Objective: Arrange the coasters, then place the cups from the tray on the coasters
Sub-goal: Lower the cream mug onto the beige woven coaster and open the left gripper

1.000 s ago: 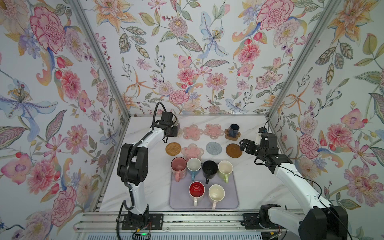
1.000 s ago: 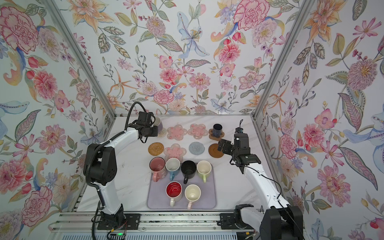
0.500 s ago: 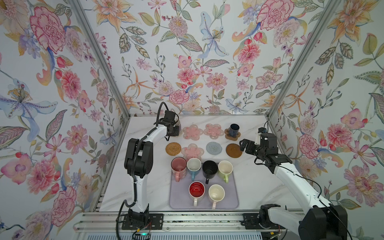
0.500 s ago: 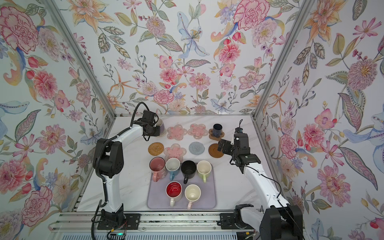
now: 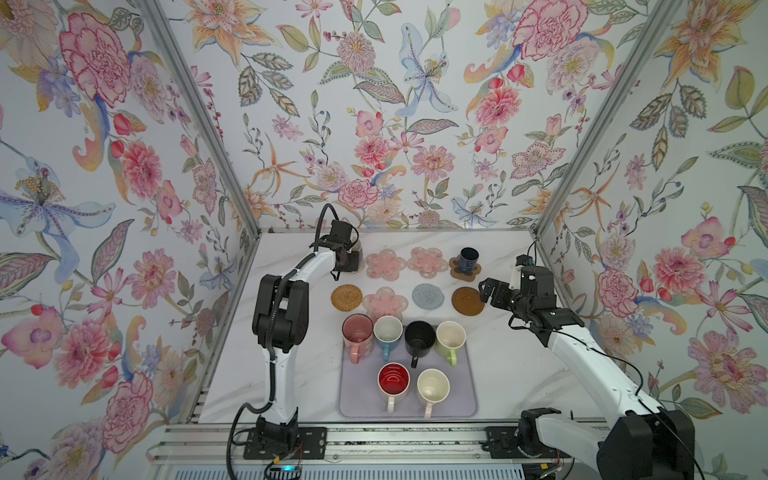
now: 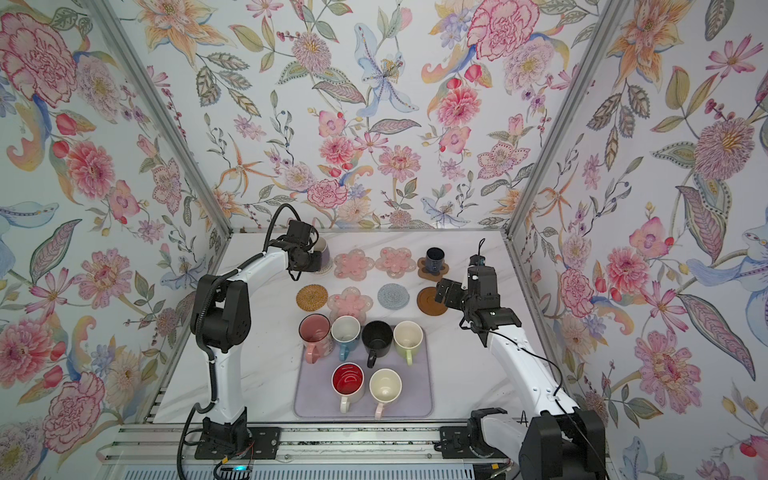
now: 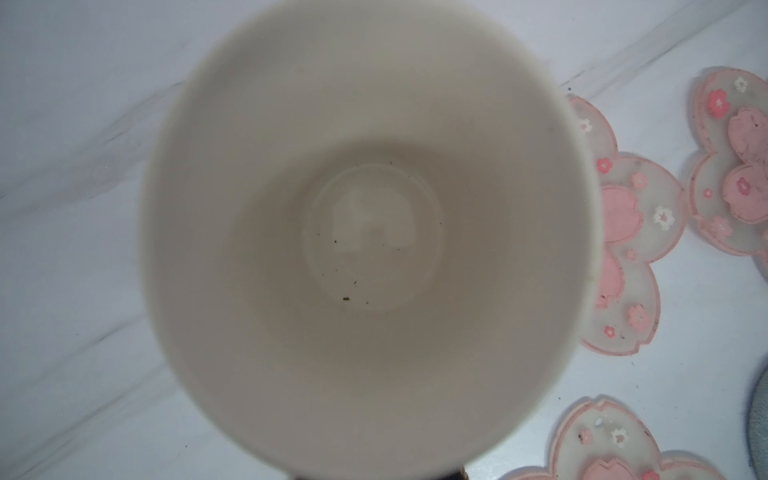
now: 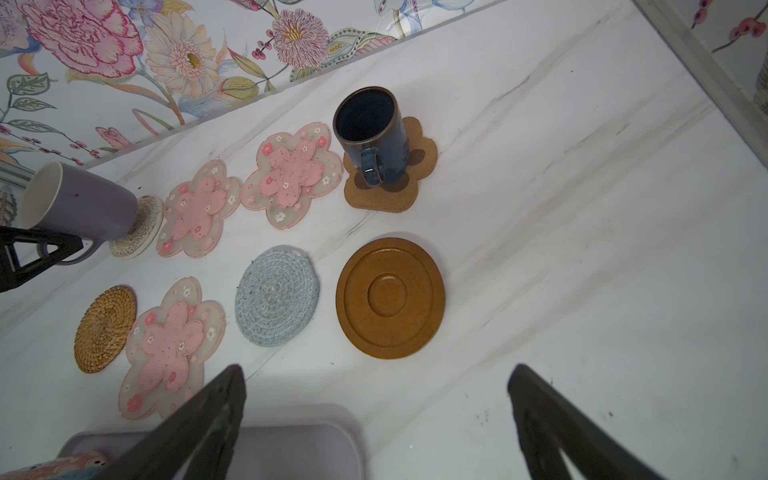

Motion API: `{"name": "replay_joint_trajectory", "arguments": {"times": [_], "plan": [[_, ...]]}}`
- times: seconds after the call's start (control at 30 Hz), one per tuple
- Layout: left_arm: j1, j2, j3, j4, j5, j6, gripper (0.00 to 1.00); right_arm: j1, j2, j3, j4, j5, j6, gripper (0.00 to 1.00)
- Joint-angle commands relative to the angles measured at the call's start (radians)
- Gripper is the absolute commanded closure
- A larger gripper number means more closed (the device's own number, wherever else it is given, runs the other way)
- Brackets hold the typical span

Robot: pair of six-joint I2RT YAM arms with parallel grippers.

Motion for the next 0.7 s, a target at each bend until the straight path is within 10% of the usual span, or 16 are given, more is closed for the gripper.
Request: {"name": "replay_joint_trajectory", "arguments": {"times": [0.0,0.67], "plan": [[0.011,0.019,0.055,0.023,-0.011,0.011,1.0,0.004,0.002,0.03,-0.022,0.012,-0.012,0.01],[0.013,0.052,0.071,-0.017,-0.021,-0.005,1.0,0.005,-0.003,0.033,-0.029,0.013,-0.012,0.01]]}}
